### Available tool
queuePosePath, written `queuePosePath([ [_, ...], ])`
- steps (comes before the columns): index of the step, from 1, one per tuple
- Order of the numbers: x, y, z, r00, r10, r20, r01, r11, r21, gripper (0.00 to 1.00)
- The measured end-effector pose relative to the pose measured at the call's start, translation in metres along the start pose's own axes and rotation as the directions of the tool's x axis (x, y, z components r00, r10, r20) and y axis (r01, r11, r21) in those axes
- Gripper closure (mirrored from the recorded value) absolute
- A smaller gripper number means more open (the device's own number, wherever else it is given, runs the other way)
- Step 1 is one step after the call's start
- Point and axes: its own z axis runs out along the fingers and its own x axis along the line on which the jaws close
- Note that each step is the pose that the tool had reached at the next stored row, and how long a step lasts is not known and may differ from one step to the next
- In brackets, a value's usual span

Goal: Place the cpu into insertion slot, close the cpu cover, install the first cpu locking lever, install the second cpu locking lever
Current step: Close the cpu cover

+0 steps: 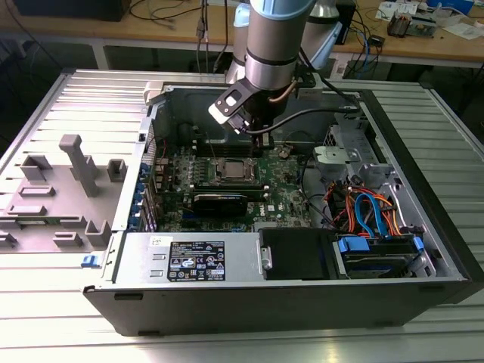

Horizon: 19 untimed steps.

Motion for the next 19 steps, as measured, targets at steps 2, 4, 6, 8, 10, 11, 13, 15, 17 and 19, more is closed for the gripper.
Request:
queuePosePath([
  [2,0.0001,-0.0018,0.0000,1.0000,0.000,0.0000,0.000,1.0000,0.0001,0.89],
  [4,0.0001,-0.0038,0.0007,1.0000,0.000,0.0000,0.000,1.0000,0.0001,0.89],
  [6,0.0001,-0.0076,0.0034,1.0000,0.000,0.0000,0.000,1.0000,0.0001,0.89],
  [8,0.0002,-0.0147,0.0069,1.0000,0.000,0.0000,0.000,1.0000,0.0001,0.89],
  [10,0.0003,-0.0227,0.0096,1.0000,0.000,0.0001,0.000,1.0000,0.0002,0.89],
  [11,0.0004,-0.0246,0.0102,1.0000,0.000,0.0002,0.000,1.0000,0.0002,0.89],
  [13,0.0004,-0.0258,0.0106,1.0000,0.000,0.0002,0.000,1.0000,0.0002,0.89],
  [15,0.0004,-0.0258,0.0111,1.0000,0.000,0.0001,0.000,1.0000,0.0001,0.89],
  [17,0.0004,-0.0258,0.0115,1.0000,0.000,0.0001,0.000,1.0000,0.0001,0.89],
  [19,0.0004,-0.0258,0.0115,1.0000,0.000,0.0001,0.000,1.0000,0.0001,0.89],
])
